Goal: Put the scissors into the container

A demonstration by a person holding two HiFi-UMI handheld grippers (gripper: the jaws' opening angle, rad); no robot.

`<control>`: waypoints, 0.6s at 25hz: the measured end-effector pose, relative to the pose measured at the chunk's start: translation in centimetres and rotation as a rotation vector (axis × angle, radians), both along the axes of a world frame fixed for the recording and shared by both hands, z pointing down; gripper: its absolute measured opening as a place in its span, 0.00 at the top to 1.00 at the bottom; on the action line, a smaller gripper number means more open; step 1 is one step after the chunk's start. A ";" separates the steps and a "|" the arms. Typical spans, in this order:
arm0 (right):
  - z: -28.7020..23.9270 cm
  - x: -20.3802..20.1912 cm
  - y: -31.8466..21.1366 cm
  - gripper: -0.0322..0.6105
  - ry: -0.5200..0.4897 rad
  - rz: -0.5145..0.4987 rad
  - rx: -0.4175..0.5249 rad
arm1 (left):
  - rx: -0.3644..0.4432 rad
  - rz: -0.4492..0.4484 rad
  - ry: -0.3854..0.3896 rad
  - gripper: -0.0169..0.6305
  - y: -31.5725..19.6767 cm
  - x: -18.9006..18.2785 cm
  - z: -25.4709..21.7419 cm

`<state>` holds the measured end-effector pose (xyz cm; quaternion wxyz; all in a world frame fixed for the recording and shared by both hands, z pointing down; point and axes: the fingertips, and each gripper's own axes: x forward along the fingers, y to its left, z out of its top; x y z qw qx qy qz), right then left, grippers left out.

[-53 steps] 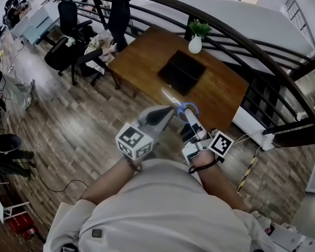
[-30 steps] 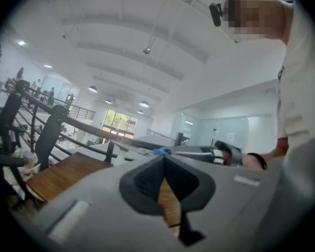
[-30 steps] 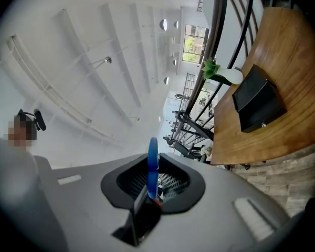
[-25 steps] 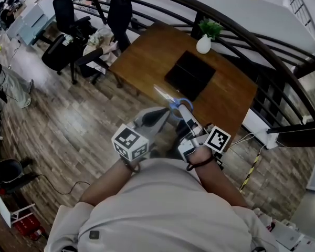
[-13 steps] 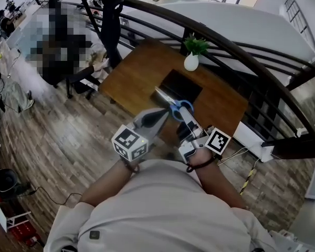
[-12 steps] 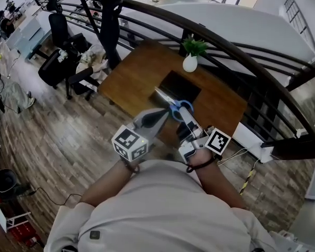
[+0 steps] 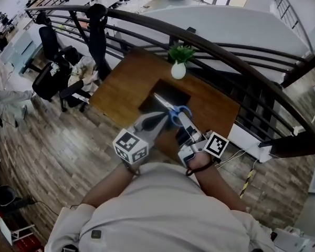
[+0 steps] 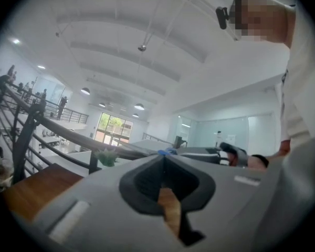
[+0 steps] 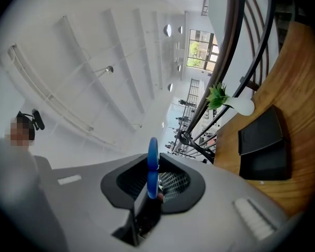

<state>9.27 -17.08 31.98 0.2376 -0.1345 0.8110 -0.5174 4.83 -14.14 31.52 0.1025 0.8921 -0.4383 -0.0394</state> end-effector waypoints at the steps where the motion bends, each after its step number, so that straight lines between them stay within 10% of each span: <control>1: 0.1 0.1 -0.3 0.86 -0.002 0.013 -0.006 | -0.006 0.017 0.001 0.97 -0.2 0.2 0.2; 15: 0.5 -3.6 -3.7 0.86 0.007 0.223 -0.030 | -0.016 0.237 0.002 0.97 -5.3 -3.9 0.2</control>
